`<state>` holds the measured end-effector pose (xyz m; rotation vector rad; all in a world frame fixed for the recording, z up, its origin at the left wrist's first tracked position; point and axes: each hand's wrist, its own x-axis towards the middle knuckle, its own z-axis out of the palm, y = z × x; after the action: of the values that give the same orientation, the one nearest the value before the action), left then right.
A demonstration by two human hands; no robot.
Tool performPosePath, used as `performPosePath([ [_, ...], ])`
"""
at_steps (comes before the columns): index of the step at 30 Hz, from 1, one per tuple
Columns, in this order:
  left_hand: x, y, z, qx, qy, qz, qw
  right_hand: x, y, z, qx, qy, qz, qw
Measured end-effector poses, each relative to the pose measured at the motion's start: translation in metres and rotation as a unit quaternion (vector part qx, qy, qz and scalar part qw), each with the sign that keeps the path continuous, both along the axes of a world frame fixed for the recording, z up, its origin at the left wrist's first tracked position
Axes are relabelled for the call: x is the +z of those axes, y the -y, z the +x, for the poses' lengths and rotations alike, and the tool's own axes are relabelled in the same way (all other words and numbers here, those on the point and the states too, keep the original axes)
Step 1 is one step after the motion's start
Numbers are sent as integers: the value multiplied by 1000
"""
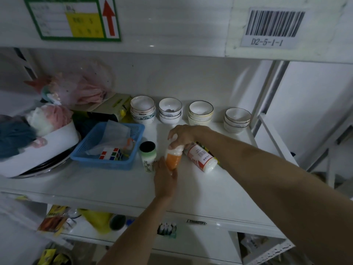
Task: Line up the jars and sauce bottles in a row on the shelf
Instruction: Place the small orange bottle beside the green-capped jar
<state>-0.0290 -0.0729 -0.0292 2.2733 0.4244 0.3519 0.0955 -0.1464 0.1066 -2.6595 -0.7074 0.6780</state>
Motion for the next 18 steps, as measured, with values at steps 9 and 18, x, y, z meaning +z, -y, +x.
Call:
performPosePath([
  [9,10,7,4,-5,9,18,1000,-13,-19,-15,3,185,-95,978],
  [18,1,3,6,-29,-10,54,998,-14,-23,-16,-16,174,-104,979],
])
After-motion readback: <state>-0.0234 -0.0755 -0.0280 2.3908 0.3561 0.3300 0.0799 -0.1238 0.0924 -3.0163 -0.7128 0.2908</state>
